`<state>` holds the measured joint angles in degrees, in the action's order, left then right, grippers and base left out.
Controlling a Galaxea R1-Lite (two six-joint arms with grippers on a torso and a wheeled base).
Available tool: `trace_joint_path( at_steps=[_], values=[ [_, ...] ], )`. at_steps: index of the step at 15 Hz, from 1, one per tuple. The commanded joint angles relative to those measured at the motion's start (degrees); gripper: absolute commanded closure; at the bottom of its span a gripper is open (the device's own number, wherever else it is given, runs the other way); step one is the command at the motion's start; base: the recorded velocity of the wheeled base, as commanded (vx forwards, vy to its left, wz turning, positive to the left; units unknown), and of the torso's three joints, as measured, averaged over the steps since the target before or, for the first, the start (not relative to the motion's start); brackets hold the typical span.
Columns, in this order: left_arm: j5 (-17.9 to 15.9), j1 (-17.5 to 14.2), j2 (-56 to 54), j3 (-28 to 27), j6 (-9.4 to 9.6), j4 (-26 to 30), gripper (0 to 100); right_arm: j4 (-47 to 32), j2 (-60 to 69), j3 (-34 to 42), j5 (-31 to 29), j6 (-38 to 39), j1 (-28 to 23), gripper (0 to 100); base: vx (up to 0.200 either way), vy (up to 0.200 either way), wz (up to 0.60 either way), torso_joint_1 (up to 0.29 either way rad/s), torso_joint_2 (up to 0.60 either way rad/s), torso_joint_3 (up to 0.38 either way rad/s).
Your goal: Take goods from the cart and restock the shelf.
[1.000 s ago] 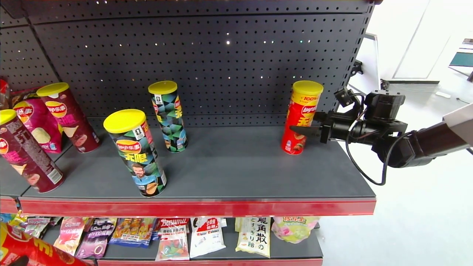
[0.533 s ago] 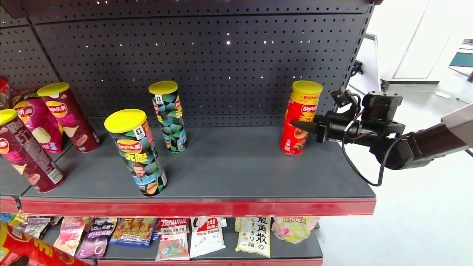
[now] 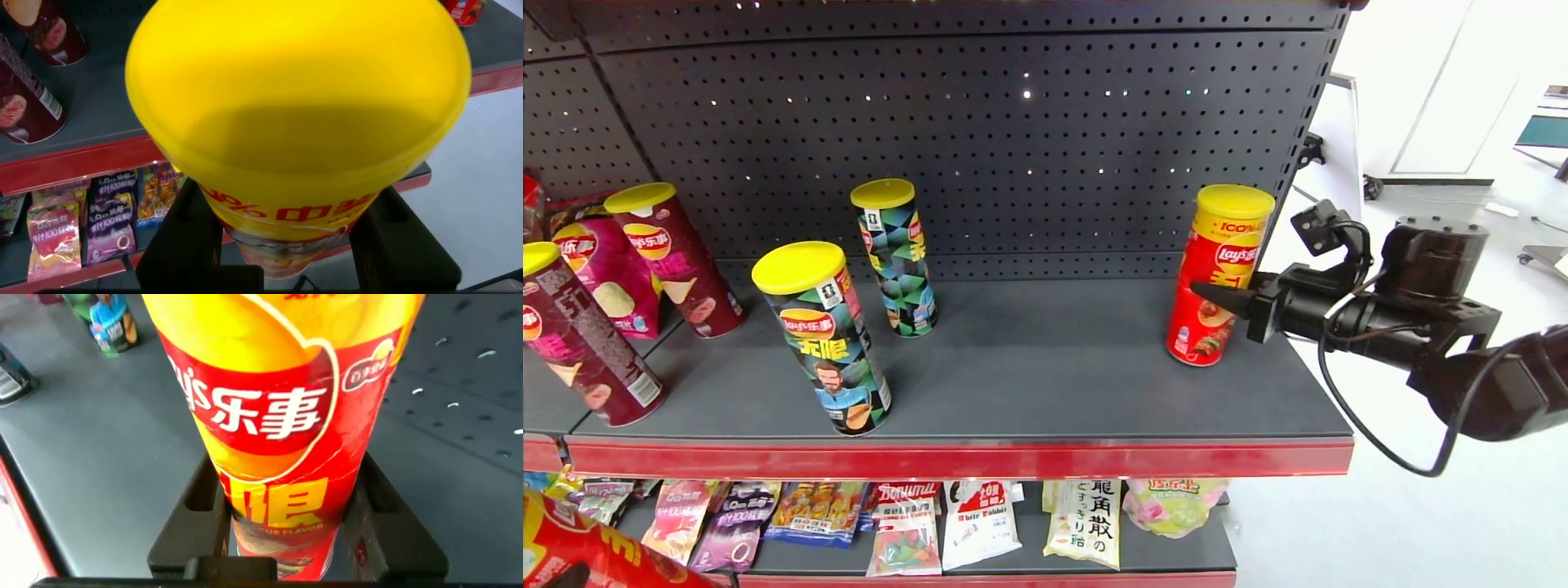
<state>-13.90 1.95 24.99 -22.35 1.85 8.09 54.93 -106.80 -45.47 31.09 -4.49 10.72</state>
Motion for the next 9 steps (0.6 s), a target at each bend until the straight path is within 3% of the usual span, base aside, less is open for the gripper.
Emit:
trace_joint_path(
  at_steps=[1,5,9],
  values=[
    [0.01,-0.02,0.06,0.11,-0.01,-0.01,100,3.87,4.94,6.89,-1.64,-0.26,1.59,100,0.0,0.0,0.0,0.0,0.0,0.0],
    [0.01,-0.02,-0.29,-0.07,-0.01,-0.1,100,10.11,5.38,13.3,-9.11,-0.08,9.15,100,0.0,0.0,0.0,0.0,0.0,0.0],
    [0.01,-0.02,-0.73,-0.15,-0.01,-0.1,100,12.13,4.32,15.5,-11.22,-0.35,11.08,100,0.0,0.0,0.0,0.0,0.0,0.0]
  ],
)
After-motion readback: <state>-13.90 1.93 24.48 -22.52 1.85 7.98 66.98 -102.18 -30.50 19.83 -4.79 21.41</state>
